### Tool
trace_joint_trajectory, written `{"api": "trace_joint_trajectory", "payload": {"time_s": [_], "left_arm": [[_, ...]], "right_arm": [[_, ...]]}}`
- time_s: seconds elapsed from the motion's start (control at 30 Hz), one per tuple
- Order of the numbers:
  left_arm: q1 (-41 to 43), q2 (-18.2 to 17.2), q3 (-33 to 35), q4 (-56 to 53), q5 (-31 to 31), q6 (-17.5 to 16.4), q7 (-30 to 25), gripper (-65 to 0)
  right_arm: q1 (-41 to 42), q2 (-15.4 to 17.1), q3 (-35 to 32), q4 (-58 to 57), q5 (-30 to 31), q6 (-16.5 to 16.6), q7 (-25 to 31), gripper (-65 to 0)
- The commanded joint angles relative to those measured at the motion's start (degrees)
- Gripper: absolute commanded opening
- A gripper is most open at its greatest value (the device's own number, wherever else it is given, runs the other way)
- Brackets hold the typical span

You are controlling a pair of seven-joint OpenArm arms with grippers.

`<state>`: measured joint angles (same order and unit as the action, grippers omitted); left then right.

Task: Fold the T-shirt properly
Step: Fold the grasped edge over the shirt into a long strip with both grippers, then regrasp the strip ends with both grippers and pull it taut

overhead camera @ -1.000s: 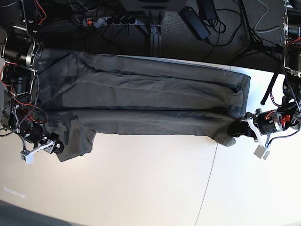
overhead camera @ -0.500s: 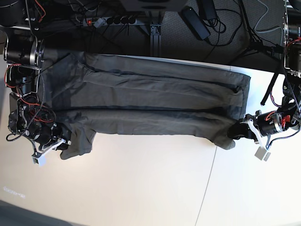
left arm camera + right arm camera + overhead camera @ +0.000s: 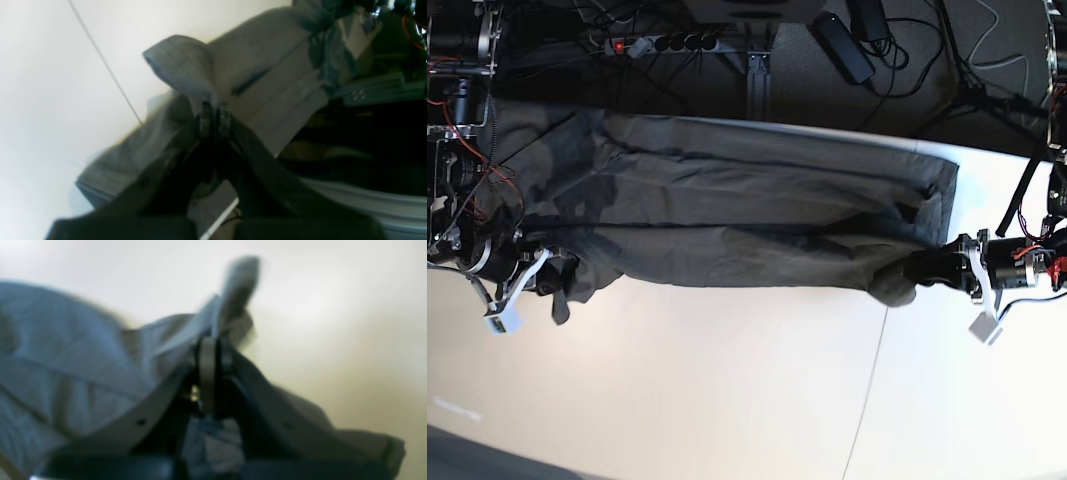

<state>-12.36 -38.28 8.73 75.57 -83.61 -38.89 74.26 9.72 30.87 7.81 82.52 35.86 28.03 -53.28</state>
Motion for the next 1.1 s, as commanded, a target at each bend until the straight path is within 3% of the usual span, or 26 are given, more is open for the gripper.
{"api": "trace_joint_trajectory", "payload": {"time_s": [0.0,0.33,0.6,0.63,0.73,0.83,0.87,0.9,1.07], "left_arm": [[-0.7,-1.4,-0.4,1.5,-1.4,-1.1,-0.5,-65.0],[3.2,-4.1,-0.4,3.2,-1.4,-1.1,0.0,-65.0],[3.2,-5.4,-0.4,3.2,-1.4,-1.1,-0.3,-65.0],[3.2,-5.5,-0.4,3.2,-1.4,-1.1,-0.4,-63.7],[3.2,-5.5,-0.4,3.2,-1.4,-1.1,-1.3,-47.9],[3.2,-5.6,-0.4,3.2,-1.4,-1.1,-1.6,-38.0],[3.2,-5.6,-0.4,3.2,-1.4,-1.1,-2.2,-36.7],[3.2,-5.6,-0.4,3.2,-1.4,-1.1,-2.8,-35.9],[3.2,-5.6,-0.5,3.2,3.7,-1.1,-5.0,-35.7]], "right_arm": [[-0.6,1.9,1.5,2.5,0.6,4.3,0.4,-65.0],[-17.0,2.8,13.5,17.2,2.8,4.3,-2.1,-65.0],[-25.3,2.8,20.1,20.4,6.4,4.3,-5.3,-65.0],[-25.6,2.7,20.1,20.4,6.4,4.3,-6.0,-65.0],[-25.6,2.6,20.1,20.3,5.0,4.3,-7.2,-65.0],[-25.6,2.6,20.1,20.3,4.3,4.2,-7.0,-34.1],[-25.6,2.6,20.1,20.3,4.5,4.2,-6.7,-27.5],[-25.4,2.6,20.1,20.4,4.9,4.2,-6.4,-24.8],[-24.7,2.5,20.2,22.7,5.0,3.9,-5.2,-24.7]]}}
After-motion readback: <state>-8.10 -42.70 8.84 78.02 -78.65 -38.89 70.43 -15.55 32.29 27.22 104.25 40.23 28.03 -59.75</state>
